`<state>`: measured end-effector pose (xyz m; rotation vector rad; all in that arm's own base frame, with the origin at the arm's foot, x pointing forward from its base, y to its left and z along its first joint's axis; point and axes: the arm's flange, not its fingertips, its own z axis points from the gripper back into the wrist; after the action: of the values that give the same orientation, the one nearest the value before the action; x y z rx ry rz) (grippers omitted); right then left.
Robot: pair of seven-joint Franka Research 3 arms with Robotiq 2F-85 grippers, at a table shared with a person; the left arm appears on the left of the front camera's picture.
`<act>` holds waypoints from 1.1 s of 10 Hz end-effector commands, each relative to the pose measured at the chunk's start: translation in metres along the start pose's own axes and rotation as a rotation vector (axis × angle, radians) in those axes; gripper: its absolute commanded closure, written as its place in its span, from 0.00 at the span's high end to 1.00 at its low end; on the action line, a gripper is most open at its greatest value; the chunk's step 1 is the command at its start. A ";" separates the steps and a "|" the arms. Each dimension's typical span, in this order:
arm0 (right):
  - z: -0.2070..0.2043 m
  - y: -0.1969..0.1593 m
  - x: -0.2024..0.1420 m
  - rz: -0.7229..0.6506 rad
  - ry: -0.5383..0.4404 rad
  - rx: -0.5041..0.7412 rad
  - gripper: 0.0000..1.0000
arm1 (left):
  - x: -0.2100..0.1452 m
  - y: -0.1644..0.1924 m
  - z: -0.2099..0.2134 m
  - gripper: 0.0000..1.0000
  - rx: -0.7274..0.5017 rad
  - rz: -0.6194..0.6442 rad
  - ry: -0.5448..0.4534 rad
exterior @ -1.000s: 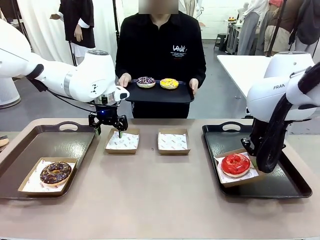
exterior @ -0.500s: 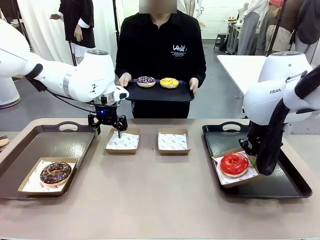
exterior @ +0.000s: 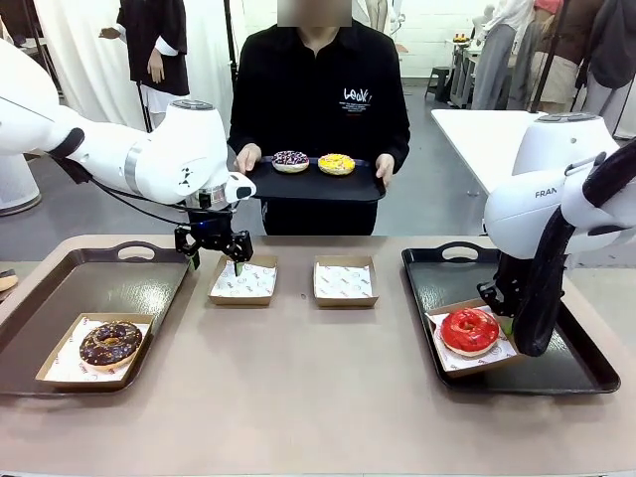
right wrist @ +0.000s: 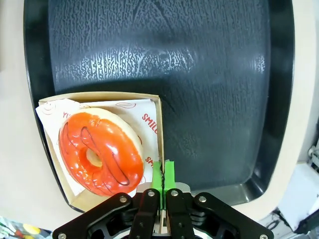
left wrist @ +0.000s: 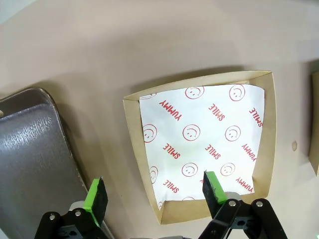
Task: Individually package the donuts and arrange them on the tray.
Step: Place the picked Paper togo box on the Handle tray while simultaneously picking up another Paper togo box from the table with the other hand.
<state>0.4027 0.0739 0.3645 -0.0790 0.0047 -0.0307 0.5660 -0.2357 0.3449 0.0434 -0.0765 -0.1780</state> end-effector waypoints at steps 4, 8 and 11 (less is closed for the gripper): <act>-0.007 -0.002 0.001 0.000 -0.020 -0.006 0.01 | 0.007 0.005 -0.013 1.00 -0.055 -0.008 0.028; -0.006 -0.003 0.002 0.001 -0.011 0.012 0.01 | 0.006 0.005 -0.012 1.00 -0.025 0.111 0.018; -0.006 -0.003 0.003 0.013 0.020 0.032 0.21 | 0.006 0.008 -0.010 0.59 0.003 0.196 0.008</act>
<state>0.4033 0.0715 0.3619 -0.0739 0.0107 -0.0347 0.5766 -0.2263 0.3354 0.0168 -0.0586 -0.0146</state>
